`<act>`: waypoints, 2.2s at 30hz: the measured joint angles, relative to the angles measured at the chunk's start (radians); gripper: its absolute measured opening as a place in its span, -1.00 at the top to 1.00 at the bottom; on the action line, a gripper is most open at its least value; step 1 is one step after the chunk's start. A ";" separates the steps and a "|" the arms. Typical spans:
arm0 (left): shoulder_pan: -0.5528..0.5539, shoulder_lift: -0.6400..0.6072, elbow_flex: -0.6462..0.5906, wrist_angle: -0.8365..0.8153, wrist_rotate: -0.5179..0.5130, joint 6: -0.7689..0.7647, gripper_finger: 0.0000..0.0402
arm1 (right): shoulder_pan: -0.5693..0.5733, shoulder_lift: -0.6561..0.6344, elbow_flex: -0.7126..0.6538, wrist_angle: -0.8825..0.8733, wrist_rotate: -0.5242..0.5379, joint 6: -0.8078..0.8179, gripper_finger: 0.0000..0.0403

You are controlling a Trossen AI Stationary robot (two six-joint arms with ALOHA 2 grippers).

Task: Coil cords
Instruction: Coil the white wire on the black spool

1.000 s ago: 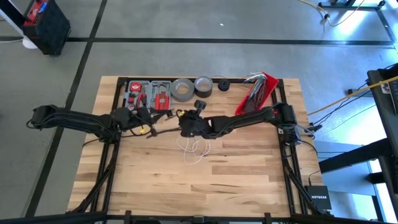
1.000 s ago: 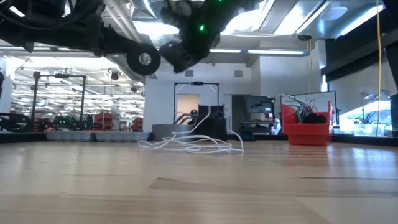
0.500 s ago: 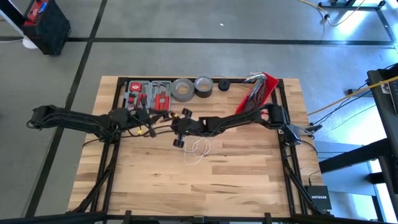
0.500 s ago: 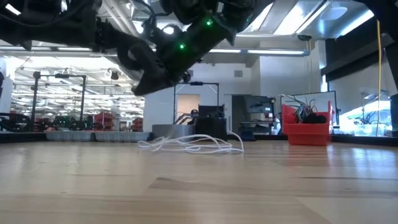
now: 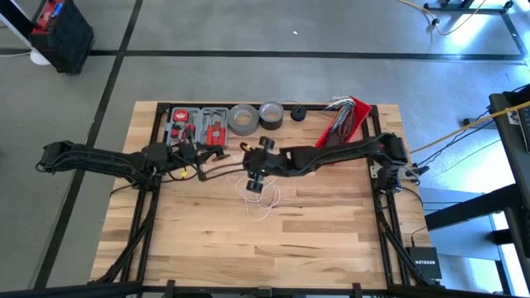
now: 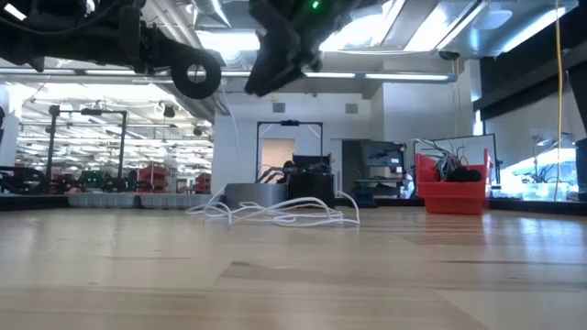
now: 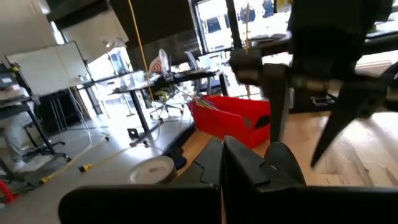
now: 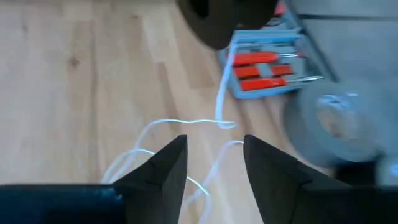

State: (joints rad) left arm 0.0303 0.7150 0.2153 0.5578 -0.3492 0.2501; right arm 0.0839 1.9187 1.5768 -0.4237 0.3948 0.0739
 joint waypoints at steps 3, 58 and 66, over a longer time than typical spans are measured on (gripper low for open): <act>0.000 -0.004 0.000 -0.005 0.003 -0.009 1.00 | 0.011 0.014 -0.026 0.026 0.091 -0.027 0.20; 0.004 -0.005 -0.002 0.171 0.016 -0.136 1.00 | -0.110 0.207 -0.266 0.905 -0.003 -0.180 0.98; 0.037 0.002 -0.002 0.223 -0.047 -0.152 1.00 | -0.074 0.287 -0.120 0.881 0.014 -0.174 0.99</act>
State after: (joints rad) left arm 0.0673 0.7174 0.2138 0.7810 -0.3958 0.0984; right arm 0.0097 2.2060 1.4567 0.4570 0.4089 -0.0999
